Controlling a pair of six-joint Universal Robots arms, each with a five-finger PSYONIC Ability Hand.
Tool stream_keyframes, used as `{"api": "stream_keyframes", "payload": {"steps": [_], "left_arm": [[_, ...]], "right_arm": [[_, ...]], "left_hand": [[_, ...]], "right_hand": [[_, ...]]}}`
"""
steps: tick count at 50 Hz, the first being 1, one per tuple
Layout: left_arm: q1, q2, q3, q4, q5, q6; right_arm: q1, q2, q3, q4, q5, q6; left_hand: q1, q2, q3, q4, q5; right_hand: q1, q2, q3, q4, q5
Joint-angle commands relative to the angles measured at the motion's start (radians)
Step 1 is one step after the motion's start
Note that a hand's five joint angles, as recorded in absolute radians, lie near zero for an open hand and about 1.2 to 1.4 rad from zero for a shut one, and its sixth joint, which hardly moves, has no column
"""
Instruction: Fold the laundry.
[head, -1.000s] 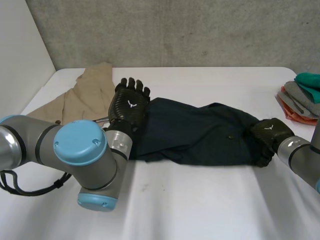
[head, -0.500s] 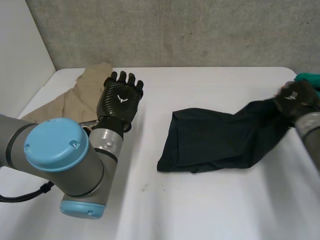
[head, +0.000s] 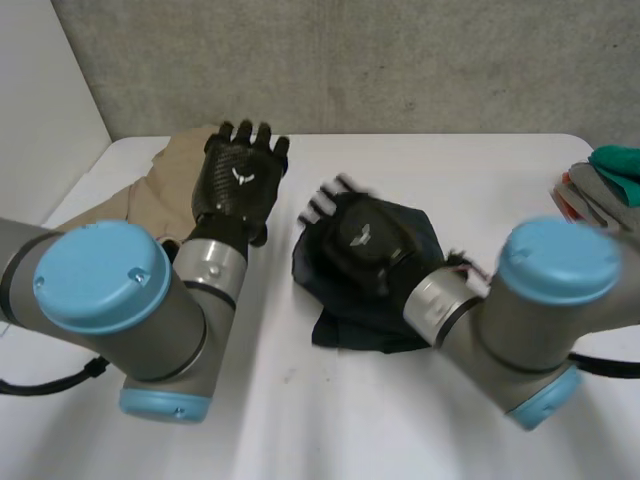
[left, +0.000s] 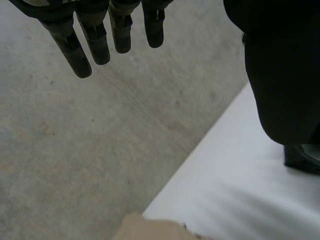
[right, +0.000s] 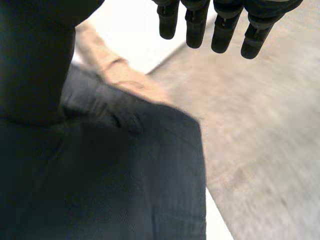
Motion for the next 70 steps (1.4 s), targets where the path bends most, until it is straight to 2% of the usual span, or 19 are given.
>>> {"api": "stream_keyframes", "payload": {"steps": [1,3,6,12,17,24,28,33,36,41,43,47,53,59,64,70], "left_arm": [[-0.010,-0.019,0.130,-0.026,0.032,-0.134],[-0.015,-0.045,0.181,-0.065,0.096,-0.200],[-0.036,-0.108,0.265,-0.147,0.182,-0.297],[-0.056,-0.241,0.424,-0.293,0.248,-0.391],[-0.072,-0.327,0.503,-0.362,0.247,-0.391],[-0.079,-0.343,0.518,-0.378,0.232,-0.382],[-0.084,-0.380,0.523,-0.436,0.181,-0.317],[-0.096,-0.416,0.503,-0.514,0.026,-0.157],[-0.110,-0.417,0.478,-0.514,0.000,-0.118],[-0.118,-0.401,0.451,-0.516,-0.006,-0.101],[-0.119,-0.386,0.451,-0.516,-0.003,-0.101],[-0.119,-0.322,0.460,-0.511,0.006,-0.106],[-0.119,-0.251,0.495,-0.459,0.052,-0.119],[-0.113,-0.262,0.506,-0.454,0.121,-0.178],[-0.099,-0.356,0.518,-0.493,0.132,-0.199],[-0.076,-0.453,0.553,-0.569,0.136,-0.198]], "right_arm": [[-0.151,-0.201,0.014,0.103,0.027,0.590],[-0.196,-0.212,0.009,0.152,0.026,0.639],[-0.277,-0.207,-0.012,0.253,0.026,0.632],[-0.311,-0.094,-0.115,0.382,0.034,0.555],[-0.311,-0.017,-0.190,0.465,0.034,0.518],[-0.311,0.047,-0.235,0.484,0.037,0.510],[-0.309,0.092,-0.267,0.491,0.038,0.510],[-0.303,0.136,-0.293,0.511,0.035,0.503],[-0.280,0.176,-0.298,0.527,0.038,0.472],[-0.269,0.213,-0.304,0.539,0.093,0.388],[-0.265,0.205,-0.305,0.539,0.138,0.340],[-0.245,0.150,-0.308,0.539,0.167,0.294],[-0.217,0.049,-0.305,0.528,0.175,0.325],[-0.216,0.014,-0.281,0.531,0.167,0.461],[-0.203,0.059,-0.266,0.530,0.159,0.494],[-0.203,0.196,-0.284,0.530,0.165,0.486]], "left_hand": [[-0.016,-0.032,-0.039,-0.030,-0.048],[-0.003,-0.019,-0.026,-0.017,-0.036],[0.020,0.004,-0.003,0.006,-0.012],[0.020,0.004,-0.003,0.006,-0.012],[0.023,0.007,0.000,0.009,-0.009],[0.055,0.039,0.032,0.042,0.023],[0.102,0.087,0.079,0.089,0.070],[0.088,0.072,0.065,0.074,0.055],[0.076,0.060,0.053,0.062,0.044],[0.064,0.048,0.041,0.051,0.032],[0.064,0.048,0.041,0.050,0.032],[0.044,0.028,0.021,0.030,0.011],[0.032,0.016,0.009,0.018,-0.001],[0.050,0.034,0.026,0.036,0.017],[0.050,0.034,0.027,0.036,0.017],[0.050,0.034,0.027,0.036,0.017]], "right_hand": [[-0.054,-0.042,-0.042,-0.043,-0.047],[-0.054,-0.042,-0.042,-0.043,-0.047],[-0.054,-0.042,-0.042,-0.043,-0.047],[-0.054,-0.042,-0.042,-0.043,-0.047],[-0.054,-0.042,-0.042,-0.043,-0.047],[-0.054,-0.042,-0.042,-0.043,-0.047],[-0.054,-0.042,-0.042,-0.043,-0.047],[-0.054,-0.042,-0.042,-0.043,-0.047],[-0.054,-0.042,-0.042,-0.043,-0.047],[-0.054,-0.042,-0.042,-0.043,-0.047],[-0.054,-0.042,-0.042,-0.043,-0.047],[-0.054,-0.042,-0.042,-0.043,-0.047],[-0.054,-0.042,-0.042,-0.043,-0.047],[-0.054,-0.042,-0.042,-0.043,-0.047],[-0.054,-0.042,-0.042,-0.043,-0.047],[-0.054,-0.042,-0.042,-0.043,-0.047]]}}
